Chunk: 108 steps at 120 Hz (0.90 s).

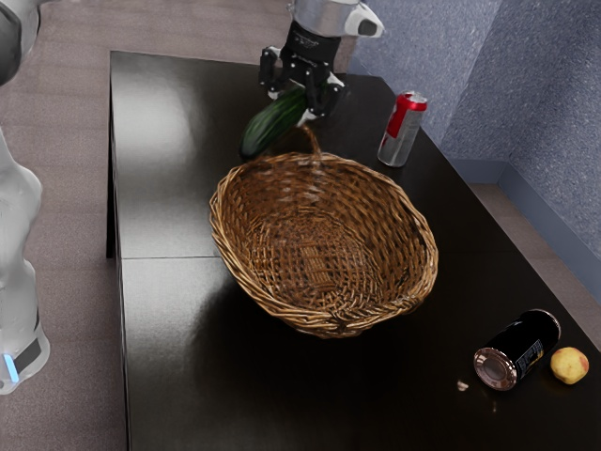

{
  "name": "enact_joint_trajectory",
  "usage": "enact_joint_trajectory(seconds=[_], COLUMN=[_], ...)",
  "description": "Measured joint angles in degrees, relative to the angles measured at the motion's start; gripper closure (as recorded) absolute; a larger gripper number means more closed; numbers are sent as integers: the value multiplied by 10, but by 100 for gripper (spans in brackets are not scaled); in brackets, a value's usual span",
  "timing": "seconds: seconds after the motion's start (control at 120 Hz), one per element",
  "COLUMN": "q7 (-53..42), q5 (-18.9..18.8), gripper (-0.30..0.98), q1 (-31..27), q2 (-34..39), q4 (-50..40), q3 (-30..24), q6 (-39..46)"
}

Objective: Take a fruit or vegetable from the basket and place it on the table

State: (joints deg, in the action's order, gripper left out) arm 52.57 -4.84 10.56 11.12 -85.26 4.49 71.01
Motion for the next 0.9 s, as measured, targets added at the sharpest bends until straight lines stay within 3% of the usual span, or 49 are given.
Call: enact_joint_trajectory(seconds=[0.15,0.292,0.475,0.633,0.9], q7=[-69,-145,-242,-327,-442], q5=[-55,-82,-114,-119,-94], gripper=[49,49,49,49,50], q1=[-111,-193,-249,-304,-308], q2=[39,37,42,-15,-88], q4=[2,-6,-34,-31,-35], q3=[3,1,0,-4,-14], q6=[-75,-108,-110,-60,36])
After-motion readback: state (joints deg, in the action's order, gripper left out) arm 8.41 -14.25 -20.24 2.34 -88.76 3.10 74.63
